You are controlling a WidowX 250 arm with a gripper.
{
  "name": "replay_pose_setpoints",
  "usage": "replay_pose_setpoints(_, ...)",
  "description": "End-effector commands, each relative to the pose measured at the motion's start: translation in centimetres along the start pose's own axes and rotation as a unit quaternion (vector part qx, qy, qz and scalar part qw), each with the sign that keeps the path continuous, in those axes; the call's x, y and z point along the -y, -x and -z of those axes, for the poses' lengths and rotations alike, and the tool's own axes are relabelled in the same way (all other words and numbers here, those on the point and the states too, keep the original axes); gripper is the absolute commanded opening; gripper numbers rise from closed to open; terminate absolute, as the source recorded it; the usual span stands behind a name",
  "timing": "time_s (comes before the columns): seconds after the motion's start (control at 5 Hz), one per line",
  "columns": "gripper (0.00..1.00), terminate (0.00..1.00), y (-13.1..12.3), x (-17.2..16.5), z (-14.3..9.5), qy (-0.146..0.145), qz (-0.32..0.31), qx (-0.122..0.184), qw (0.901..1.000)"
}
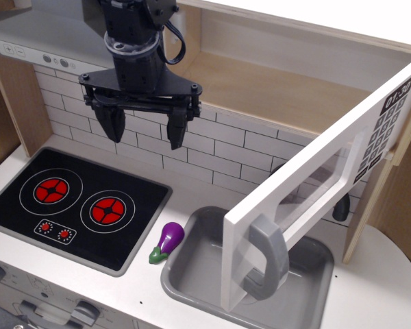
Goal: Close microwave
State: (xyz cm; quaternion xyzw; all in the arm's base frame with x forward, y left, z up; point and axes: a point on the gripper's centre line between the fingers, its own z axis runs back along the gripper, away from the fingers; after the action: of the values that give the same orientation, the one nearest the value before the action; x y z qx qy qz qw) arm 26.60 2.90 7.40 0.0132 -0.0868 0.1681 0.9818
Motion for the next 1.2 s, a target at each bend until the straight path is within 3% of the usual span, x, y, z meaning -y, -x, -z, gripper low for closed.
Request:
replay_pose_setpoints(0.0, 1.00, 0.00, 0.0, 0.0, 0.0, 0.000, 0.000, 0.000, 1.0000)
replay_pose_setpoints(0.6, 1.00, 0.00, 1.0, 7.6, -7.0, 0.063, 0.056, 0.007, 0.9964)
replay_pose_setpoints(1.0, 1.00, 0.00, 2.9, 11.6, -10.1, 0.116, 0.122, -0.001, 0.9858)
